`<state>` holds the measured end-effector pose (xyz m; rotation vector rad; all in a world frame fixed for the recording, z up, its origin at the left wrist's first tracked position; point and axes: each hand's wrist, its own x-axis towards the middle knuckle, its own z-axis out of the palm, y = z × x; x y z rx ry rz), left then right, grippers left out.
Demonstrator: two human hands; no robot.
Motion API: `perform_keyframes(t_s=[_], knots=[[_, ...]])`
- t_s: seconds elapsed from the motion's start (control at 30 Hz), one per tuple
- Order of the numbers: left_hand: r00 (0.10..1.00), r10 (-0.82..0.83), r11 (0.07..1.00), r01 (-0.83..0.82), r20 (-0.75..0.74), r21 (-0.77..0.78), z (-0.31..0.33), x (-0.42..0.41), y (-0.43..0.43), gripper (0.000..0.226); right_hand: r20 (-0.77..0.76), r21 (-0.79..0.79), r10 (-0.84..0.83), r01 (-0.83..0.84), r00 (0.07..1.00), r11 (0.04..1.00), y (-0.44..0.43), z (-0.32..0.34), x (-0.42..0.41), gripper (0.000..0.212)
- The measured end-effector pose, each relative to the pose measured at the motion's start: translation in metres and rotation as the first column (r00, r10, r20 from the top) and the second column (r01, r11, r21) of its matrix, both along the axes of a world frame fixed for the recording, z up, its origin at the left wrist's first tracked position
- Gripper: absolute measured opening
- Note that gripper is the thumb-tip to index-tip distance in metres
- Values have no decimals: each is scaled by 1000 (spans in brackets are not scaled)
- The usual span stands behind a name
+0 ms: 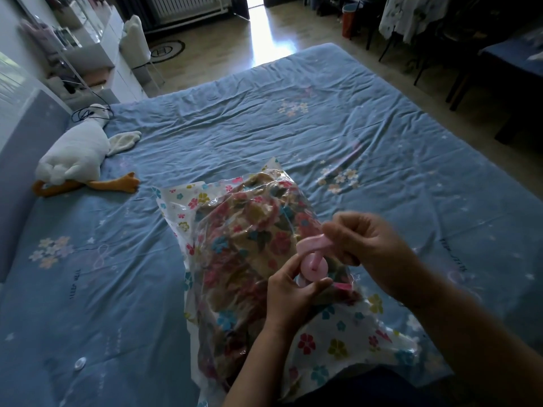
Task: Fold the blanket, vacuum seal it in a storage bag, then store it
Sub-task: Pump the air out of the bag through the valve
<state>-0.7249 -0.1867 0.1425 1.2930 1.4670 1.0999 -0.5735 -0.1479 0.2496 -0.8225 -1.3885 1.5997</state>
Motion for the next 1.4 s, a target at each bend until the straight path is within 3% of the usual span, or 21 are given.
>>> perform_keyframes(t_s=[0.1, 0.17, 0.23, 0.37, 0.43, 0.5, 0.6, 0.67, 0.73, 0.83, 0.9, 0.93, 1.03, 1.1, 1.17, 1.23, 1.33, 1.4], knots=[[1000, 4, 1000, -4, 13, 11, 0, 0, -2, 45, 328, -100, -2, 37, 945, 994, -4, -42, -2, 37], [1000, 2, 1000, -3, 24, 13, 1, 0, -3, 45, 389, -76, -1, 33, 921, 997, -6, -45, -1, 42], [1000, -9, 999, 10, -16, 35, 2, -1, 0, 41, 271, -1, -23, 24, 962, 1000, -5, -24, 0, 49], [1000, 5, 1000, -5, -27, -3, -1, -2, 2, 52, -121, 73, 76, -67, 990, 995, -1, 30, 5, 31], [1000, 8, 1000, -8, -16, -7, -2, 0, 1, 50, -150, 60, 53, -44, 987, 997, 1, 24, 4, 35], [1000, 8, 1000, -8, -3, 12, -1, 1, 0, 46, 30, 11, -9, 9, 999, 1000, 1, -4, 2, 39], [1000, 5, 1000, -5, 16, 23, -2, -1, -1, 48, 370, -53, -4, 26, 929, 998, -2, -40, 0, 40], [1000, 8, 1000, -8, 20, 20, -1, -1, -2, 47, 409, -18, -15, 24, 912, 1000, -4, -39, 0, 39], [1000, -4, 1000, 4, 0, 29, 1, -1, -1, 41, 274, 38, -40, 31, 961, 999, -5, -12, 0, 38], [1000, 6, 1000, -6, 8, -2, 0, 0, 0, 46, -52, 65, 21, -17, 998, 998, -3, 31, 4, 32], [1000, 5, 1000, -4, 24, -16, 0, 1, -1, 46, -114, 83, 47, -38, 992, 996, -2, 31, 5, 32], [1000, 7, 1000, -7, 28, -18, -1, 2, -1, 45, -63, 75, 24, -20, 998, 997, -2, 19, 5, 33], [1000, 9, 1000, -9, 16, 10, -2, 2, -3, 45, 313, 29, -22, 14, 949, 999, -3, -24, 2, 48], [1000, 8, 1000, -8, 6, 8, -2, 1, -4, 46, 422, 7, -20, 19, 906, 1000, -6, -37, 2, 54], [1000, -8, 1000, 8, -23, 19, 0, 0, -2, 41, 340, 42, -44, 31, 939, 999, -6, -26, 3, 52], [1000, 1, 1000, 0, -32, 17, 1, -1, -1, 42, 137, 55, -34, 27, 990, 998, -5, 2, 3, 39], [1000, 6, 1000, -6, -10, -15, 0, 1, -2, 50, -123, 86, 50, -39, 991, 996, -6, 29, 7, 34], [1000, 1, 1000, -1, 12, -26, 1, 2, -3, 45, -69, 71, 25, -20, 997, 997, -6, 16, 7, 37]])
